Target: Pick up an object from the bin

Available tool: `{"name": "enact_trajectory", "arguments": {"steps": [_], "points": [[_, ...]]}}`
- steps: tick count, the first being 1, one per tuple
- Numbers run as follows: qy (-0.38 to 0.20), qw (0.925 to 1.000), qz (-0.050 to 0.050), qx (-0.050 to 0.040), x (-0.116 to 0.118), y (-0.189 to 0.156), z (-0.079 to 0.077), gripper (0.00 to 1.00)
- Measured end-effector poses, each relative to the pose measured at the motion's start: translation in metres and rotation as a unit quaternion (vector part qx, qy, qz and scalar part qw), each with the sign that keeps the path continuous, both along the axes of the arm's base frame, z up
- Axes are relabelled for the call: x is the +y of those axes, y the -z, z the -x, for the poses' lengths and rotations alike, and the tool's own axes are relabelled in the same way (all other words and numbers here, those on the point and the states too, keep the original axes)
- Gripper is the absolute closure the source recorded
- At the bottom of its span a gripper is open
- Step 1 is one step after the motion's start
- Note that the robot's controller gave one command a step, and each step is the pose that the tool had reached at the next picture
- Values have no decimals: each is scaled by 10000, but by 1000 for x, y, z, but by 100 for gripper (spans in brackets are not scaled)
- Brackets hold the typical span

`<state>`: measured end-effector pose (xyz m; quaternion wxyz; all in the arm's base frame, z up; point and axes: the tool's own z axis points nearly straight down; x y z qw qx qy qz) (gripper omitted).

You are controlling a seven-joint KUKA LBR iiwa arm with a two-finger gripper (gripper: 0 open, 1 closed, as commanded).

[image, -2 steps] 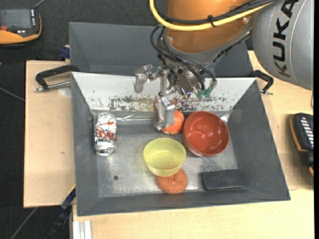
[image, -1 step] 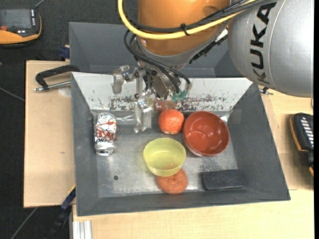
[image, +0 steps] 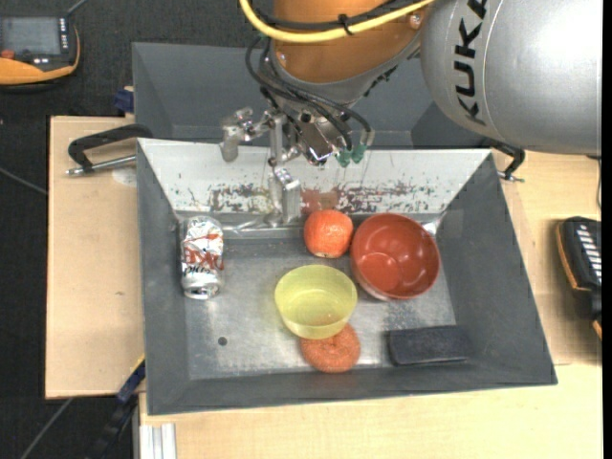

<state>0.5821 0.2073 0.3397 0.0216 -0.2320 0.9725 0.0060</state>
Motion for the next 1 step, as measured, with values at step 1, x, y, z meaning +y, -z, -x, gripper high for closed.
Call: {"name": "enact_trajectory", "arguments": {"steps": [1], "points": [[-2453, 9694, 81, -111, 4, -33, -6, 0]]}}
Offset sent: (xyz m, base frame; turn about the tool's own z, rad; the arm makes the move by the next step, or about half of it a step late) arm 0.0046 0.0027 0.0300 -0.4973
